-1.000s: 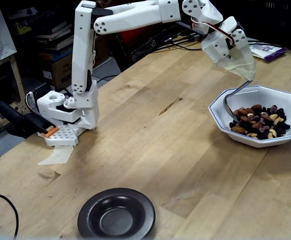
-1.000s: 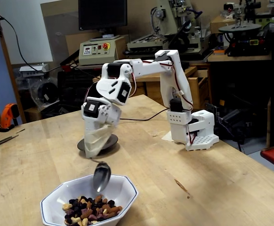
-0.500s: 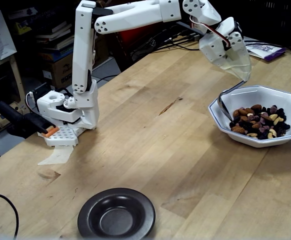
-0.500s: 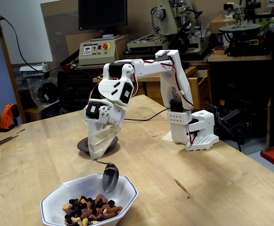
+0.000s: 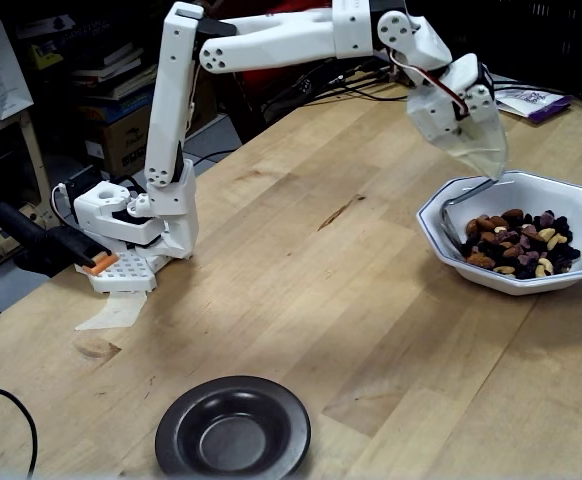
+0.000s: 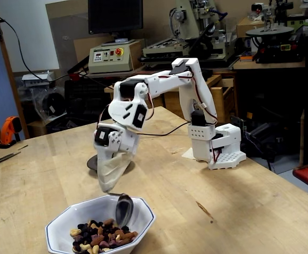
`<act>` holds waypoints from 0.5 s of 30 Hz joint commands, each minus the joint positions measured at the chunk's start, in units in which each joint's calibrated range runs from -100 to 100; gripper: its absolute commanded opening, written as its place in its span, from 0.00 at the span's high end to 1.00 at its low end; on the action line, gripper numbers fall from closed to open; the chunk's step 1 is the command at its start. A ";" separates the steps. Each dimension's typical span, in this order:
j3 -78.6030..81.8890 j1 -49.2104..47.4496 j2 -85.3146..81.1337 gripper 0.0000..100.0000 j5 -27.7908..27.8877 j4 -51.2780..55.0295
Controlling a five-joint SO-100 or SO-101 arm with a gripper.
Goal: Use spoon to transfer food from the white bowl to brown plate
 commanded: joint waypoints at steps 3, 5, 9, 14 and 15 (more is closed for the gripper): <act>-2.68 0.03 -0.04 0.95 -0.05 -3.22; -2.68 0.03 -0.04 0.95 -0.05 -3.22; -2.33 0.18 -0.64 0.95 -0.05 -3.77; -2.77 2.92 -0.47 0.95 -0.05 -3.93; -2.86 3.44 -0.47 0.95 -0.05 -4.01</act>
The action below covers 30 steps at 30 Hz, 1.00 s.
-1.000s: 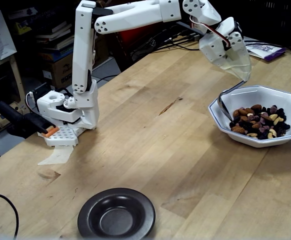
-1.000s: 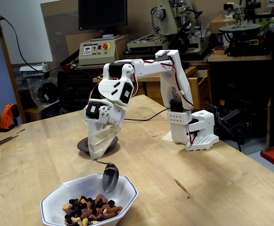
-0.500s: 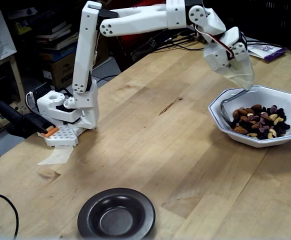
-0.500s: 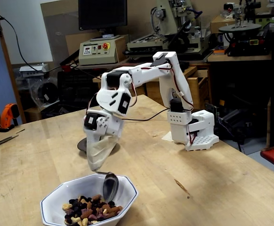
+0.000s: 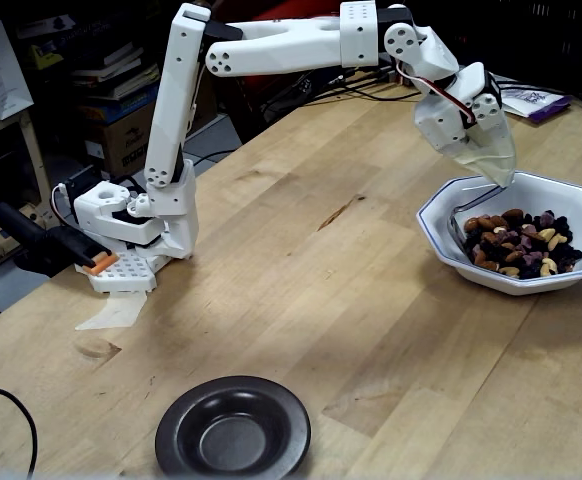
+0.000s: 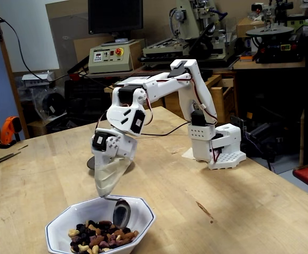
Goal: Use spoon to transfer food from the white bowl to brown plate
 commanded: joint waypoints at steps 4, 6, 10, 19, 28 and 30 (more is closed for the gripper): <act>-2.50 3.24 -1.76 0.95 -0.10 -1.44; -2.68 3.24 -1.76 0.95 -0.10 -1.44; -2.77 3.24 -1.76 0.95 -0.10 -1.44; -2.86 3.09 -1.85 0.95 -0.10 -2.70; -2.33 3.24 -1.76 0.95 -0.10 -9.66; -2.15 3.24 -1.76 0.95 -0.10 -10.45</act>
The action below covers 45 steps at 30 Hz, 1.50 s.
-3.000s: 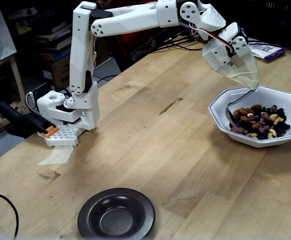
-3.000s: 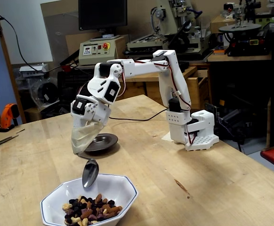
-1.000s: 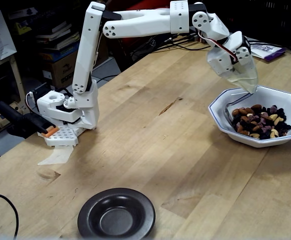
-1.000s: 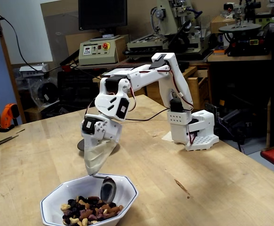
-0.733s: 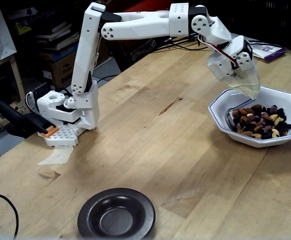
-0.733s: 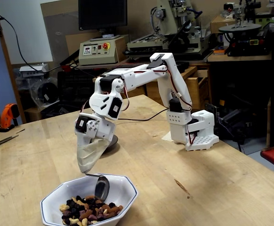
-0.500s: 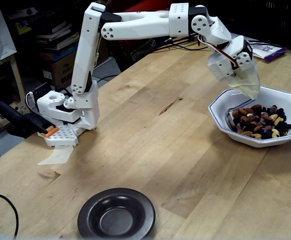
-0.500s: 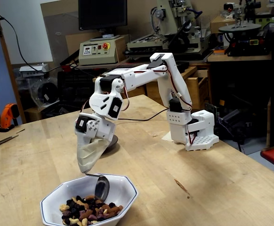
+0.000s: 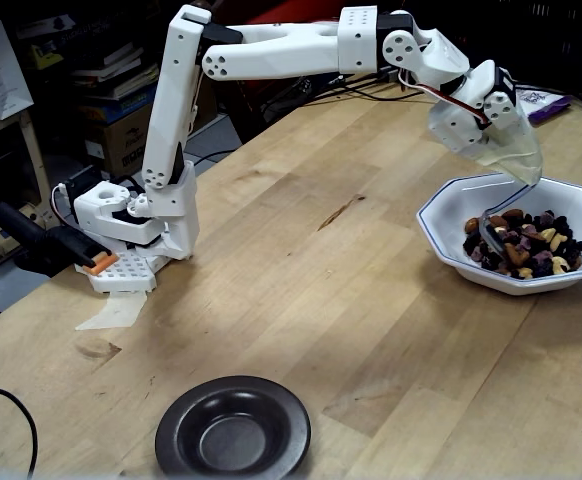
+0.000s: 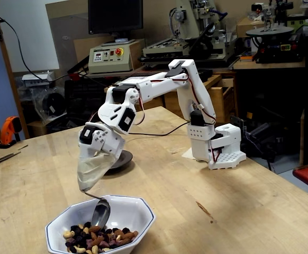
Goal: Use spoon to transfer food from the white bowl to brown plate
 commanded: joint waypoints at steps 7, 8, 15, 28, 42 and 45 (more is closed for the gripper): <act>-2.06 0.61 -1.76 0.95 -0.05 -2.10; -2.06 0.61 -1.76 0.95 -0.05 -2.10; -2.06 0.61 -1.76 0.95 -0.05 -2.50; -2.06 0.61 -1.76 0.95 -0.05 -2.58; 0.24 0.68 -2.36 0.95 -3.76 -2.66; 2.63 0.76 -2.36 0.95 -4.59 -2.66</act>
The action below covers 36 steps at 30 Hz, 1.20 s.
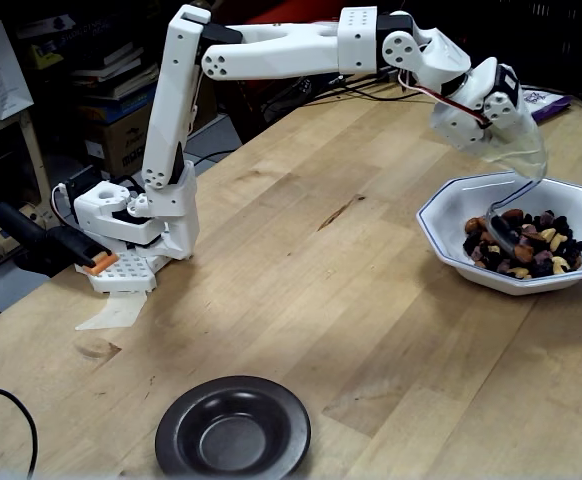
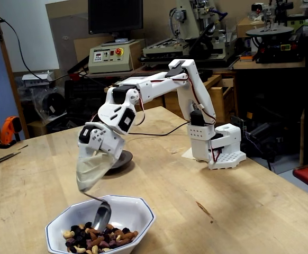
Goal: Use spoon to transfer food from the white bowl to brown plate
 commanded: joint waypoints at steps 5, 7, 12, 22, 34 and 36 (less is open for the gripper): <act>5.28 0.76 -2.53 0.95 -1.22 -1.92; 6.52 0.76 -2.53 0.95 -1.22 -4.69; 10.50 2.46 -2.70 0.95 -1.22 -13.46; 19.35 4.17 -5.95 0.95 -0.93 -21.21; 28.99 4.24 -13.57 0.95 -0.88 -28.96; 30.50 4.24 -14.17 0.95 -0.88 -30.30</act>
